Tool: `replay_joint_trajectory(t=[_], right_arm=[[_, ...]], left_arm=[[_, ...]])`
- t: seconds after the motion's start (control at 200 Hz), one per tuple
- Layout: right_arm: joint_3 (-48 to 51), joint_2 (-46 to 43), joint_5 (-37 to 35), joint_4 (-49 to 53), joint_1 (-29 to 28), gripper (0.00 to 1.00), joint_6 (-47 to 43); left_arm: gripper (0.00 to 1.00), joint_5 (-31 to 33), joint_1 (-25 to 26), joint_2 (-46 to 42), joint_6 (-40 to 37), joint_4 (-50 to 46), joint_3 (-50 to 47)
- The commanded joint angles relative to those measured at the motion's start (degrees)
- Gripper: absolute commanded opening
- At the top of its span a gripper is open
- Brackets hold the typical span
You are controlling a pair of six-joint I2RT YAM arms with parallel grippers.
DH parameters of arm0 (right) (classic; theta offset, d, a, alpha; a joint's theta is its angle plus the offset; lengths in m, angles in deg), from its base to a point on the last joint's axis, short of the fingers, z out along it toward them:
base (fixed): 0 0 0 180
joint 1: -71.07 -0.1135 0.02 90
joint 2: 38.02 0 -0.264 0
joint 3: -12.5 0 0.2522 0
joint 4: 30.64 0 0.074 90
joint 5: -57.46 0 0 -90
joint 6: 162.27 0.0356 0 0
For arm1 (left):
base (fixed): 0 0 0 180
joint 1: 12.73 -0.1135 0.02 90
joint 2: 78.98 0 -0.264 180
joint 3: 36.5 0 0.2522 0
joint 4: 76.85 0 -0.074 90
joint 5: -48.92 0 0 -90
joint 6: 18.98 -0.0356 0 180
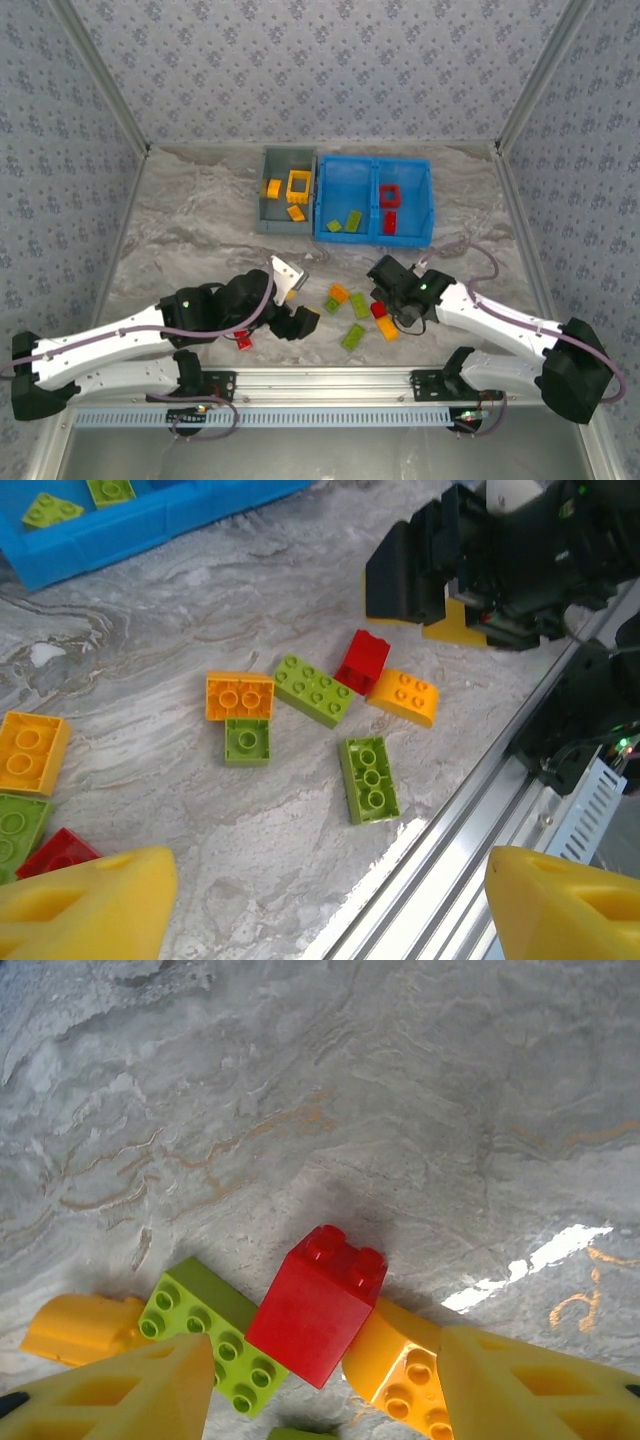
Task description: Sort the legos into containers by color
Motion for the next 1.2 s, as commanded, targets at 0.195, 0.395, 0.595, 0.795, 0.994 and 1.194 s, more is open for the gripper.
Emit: replay_joint_trajectory(t=[0.195, 0.395, 0.595, 0.795, 0.994, 1.194], right_arm=[[2.06, 4.7, 4.11, -5.86, 1.34, 0.61, 8.85], [1.63, 6.5, 3.84, -8.78, 1.5, 0.6, 8.79], [2.03, 8.82, 5.61, -9.59, 1.81, 0.56, 9.59], [1.39, 10.45, 5.51, -10.75, 3.16, 0.51, 8.29], [0.99, 13.15, 6.91, -11.84, 4.45, 0.42, 6.68], [-1.49, 13.07, 5.71, -10.75, 5.54, 0.24, 2.79]], left_arm=[[0.81, 0.97, 1.19, 2.62, 0.43, 4.12, -0.38], [0.81, 1.05, 1.32, 3.42, 0.86, 5.71, -0.8], [0.8, 1.3, 1.55, 3.78, 0.86, 5.2, 0.01], [0.8, 2.03, 1.5, 3.69, 1.42, 5.27, 0.2], [0.8, 4.44, 1.55, 3.34, 2.16, 4.57, 0.86], [0.79, 9.65, 1.55, 2.99, 2.97, 2.17, 2.45]])
